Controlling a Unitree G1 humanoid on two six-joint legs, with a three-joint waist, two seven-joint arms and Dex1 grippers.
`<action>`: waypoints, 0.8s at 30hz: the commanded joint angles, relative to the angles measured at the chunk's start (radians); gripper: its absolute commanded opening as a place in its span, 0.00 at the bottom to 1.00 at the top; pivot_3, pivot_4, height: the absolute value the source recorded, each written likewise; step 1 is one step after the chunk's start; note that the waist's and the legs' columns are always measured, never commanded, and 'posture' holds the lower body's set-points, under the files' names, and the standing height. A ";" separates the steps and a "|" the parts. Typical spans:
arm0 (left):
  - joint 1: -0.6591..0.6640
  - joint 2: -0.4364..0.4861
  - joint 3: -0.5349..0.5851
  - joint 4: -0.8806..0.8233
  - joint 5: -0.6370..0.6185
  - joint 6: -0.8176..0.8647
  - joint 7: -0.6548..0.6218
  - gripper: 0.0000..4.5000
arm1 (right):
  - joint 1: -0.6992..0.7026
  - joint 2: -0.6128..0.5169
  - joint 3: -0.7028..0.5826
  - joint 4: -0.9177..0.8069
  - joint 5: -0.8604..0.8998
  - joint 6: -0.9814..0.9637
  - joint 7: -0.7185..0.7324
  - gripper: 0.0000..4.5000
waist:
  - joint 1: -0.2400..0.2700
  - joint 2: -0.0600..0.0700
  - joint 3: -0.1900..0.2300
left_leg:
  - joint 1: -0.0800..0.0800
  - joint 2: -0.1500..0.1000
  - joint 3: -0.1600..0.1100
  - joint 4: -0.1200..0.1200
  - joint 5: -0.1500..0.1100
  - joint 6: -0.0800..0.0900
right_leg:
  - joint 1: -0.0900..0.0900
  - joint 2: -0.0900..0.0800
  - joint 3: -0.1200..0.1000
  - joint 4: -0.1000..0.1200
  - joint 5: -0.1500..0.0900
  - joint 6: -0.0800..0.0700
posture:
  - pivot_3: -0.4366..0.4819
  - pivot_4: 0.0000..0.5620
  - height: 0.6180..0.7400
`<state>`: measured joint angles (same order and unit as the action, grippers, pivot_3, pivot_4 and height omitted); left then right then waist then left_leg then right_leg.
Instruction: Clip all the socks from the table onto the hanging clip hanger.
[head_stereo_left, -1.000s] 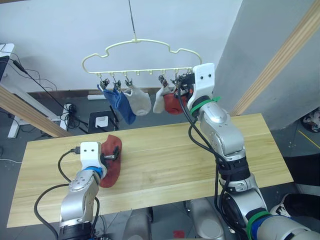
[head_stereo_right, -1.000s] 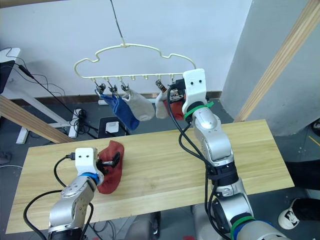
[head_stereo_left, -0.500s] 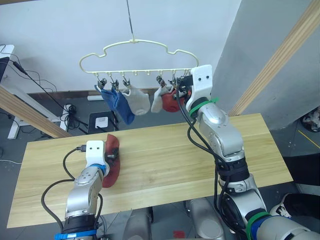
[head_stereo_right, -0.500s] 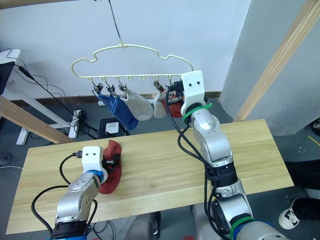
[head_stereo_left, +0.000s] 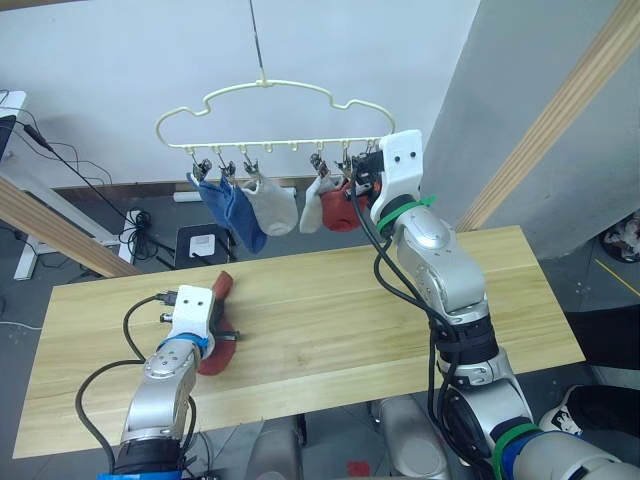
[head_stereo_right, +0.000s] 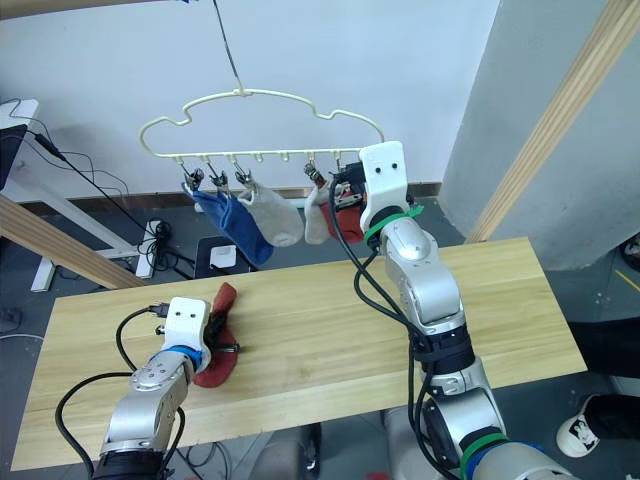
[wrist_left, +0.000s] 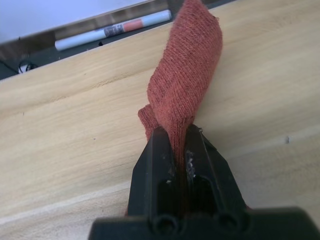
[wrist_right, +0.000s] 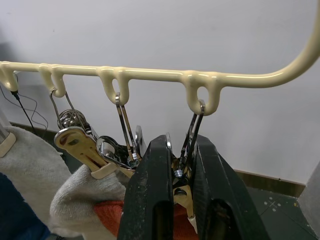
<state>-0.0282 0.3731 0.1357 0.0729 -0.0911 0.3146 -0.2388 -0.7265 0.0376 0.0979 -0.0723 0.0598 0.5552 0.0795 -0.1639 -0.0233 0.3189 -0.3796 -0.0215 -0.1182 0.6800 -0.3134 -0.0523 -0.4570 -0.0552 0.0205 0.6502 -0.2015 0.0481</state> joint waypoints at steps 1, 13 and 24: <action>-0.001 0.027 -0.114 -0.029 0.043 -0.168 -0.130 0.00 | -0.005 0.000 -0.009 -0.052 -0.001 -0.008 -0.007 0.03 | 0.001 0.000 0.000 | 0.000 0.000 0.000 0.000 0.000 0.000 | 0.000 0.000 0.000 0.000 0.000 0.000 | 0.21 0.58 0.92; -0.338 -0.189 -0.319 0.007 -0.007 -0.241 -0.293 0.00 | -0.015 -0.005 -0.018 -0.065 0.004 0.006 -0.013 0.03 | 0.014 0.000 0.000 | -0.002 0.000 0.002 0.000 0.000 0.000 | 0.000 0.000 0.000 -0.003 0.001 0.000 | 0.18 0.58 0.92; -0.450 -0.321 -0.271 0.133 -0.002 -0.215 -0.149 0.00 | -0.007 -0.022 -0.024 -0.112 0.005 0.053 -0.012 0.03 | -0.007 0.000 0.000 | -0.002 -0.001 0.003 0.000 0.000 0.001 | 0.000 0.000 0.001 -0.002 0.001 0.002 | 0.16 0.58 0.92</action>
<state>-0.4605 0.0701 -0.1387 0.2188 -0.0893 0.1029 -0.4000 -0.7280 0.0131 0.0725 -0.1328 0.0604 0.6078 0.0644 -0.1709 -0.0234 0.3189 -0.3815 -0.0222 -0.1155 0.6804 -0.3133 -0.0516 -0.4573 -0.0551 0.0220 0.6481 -0.2002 0.0499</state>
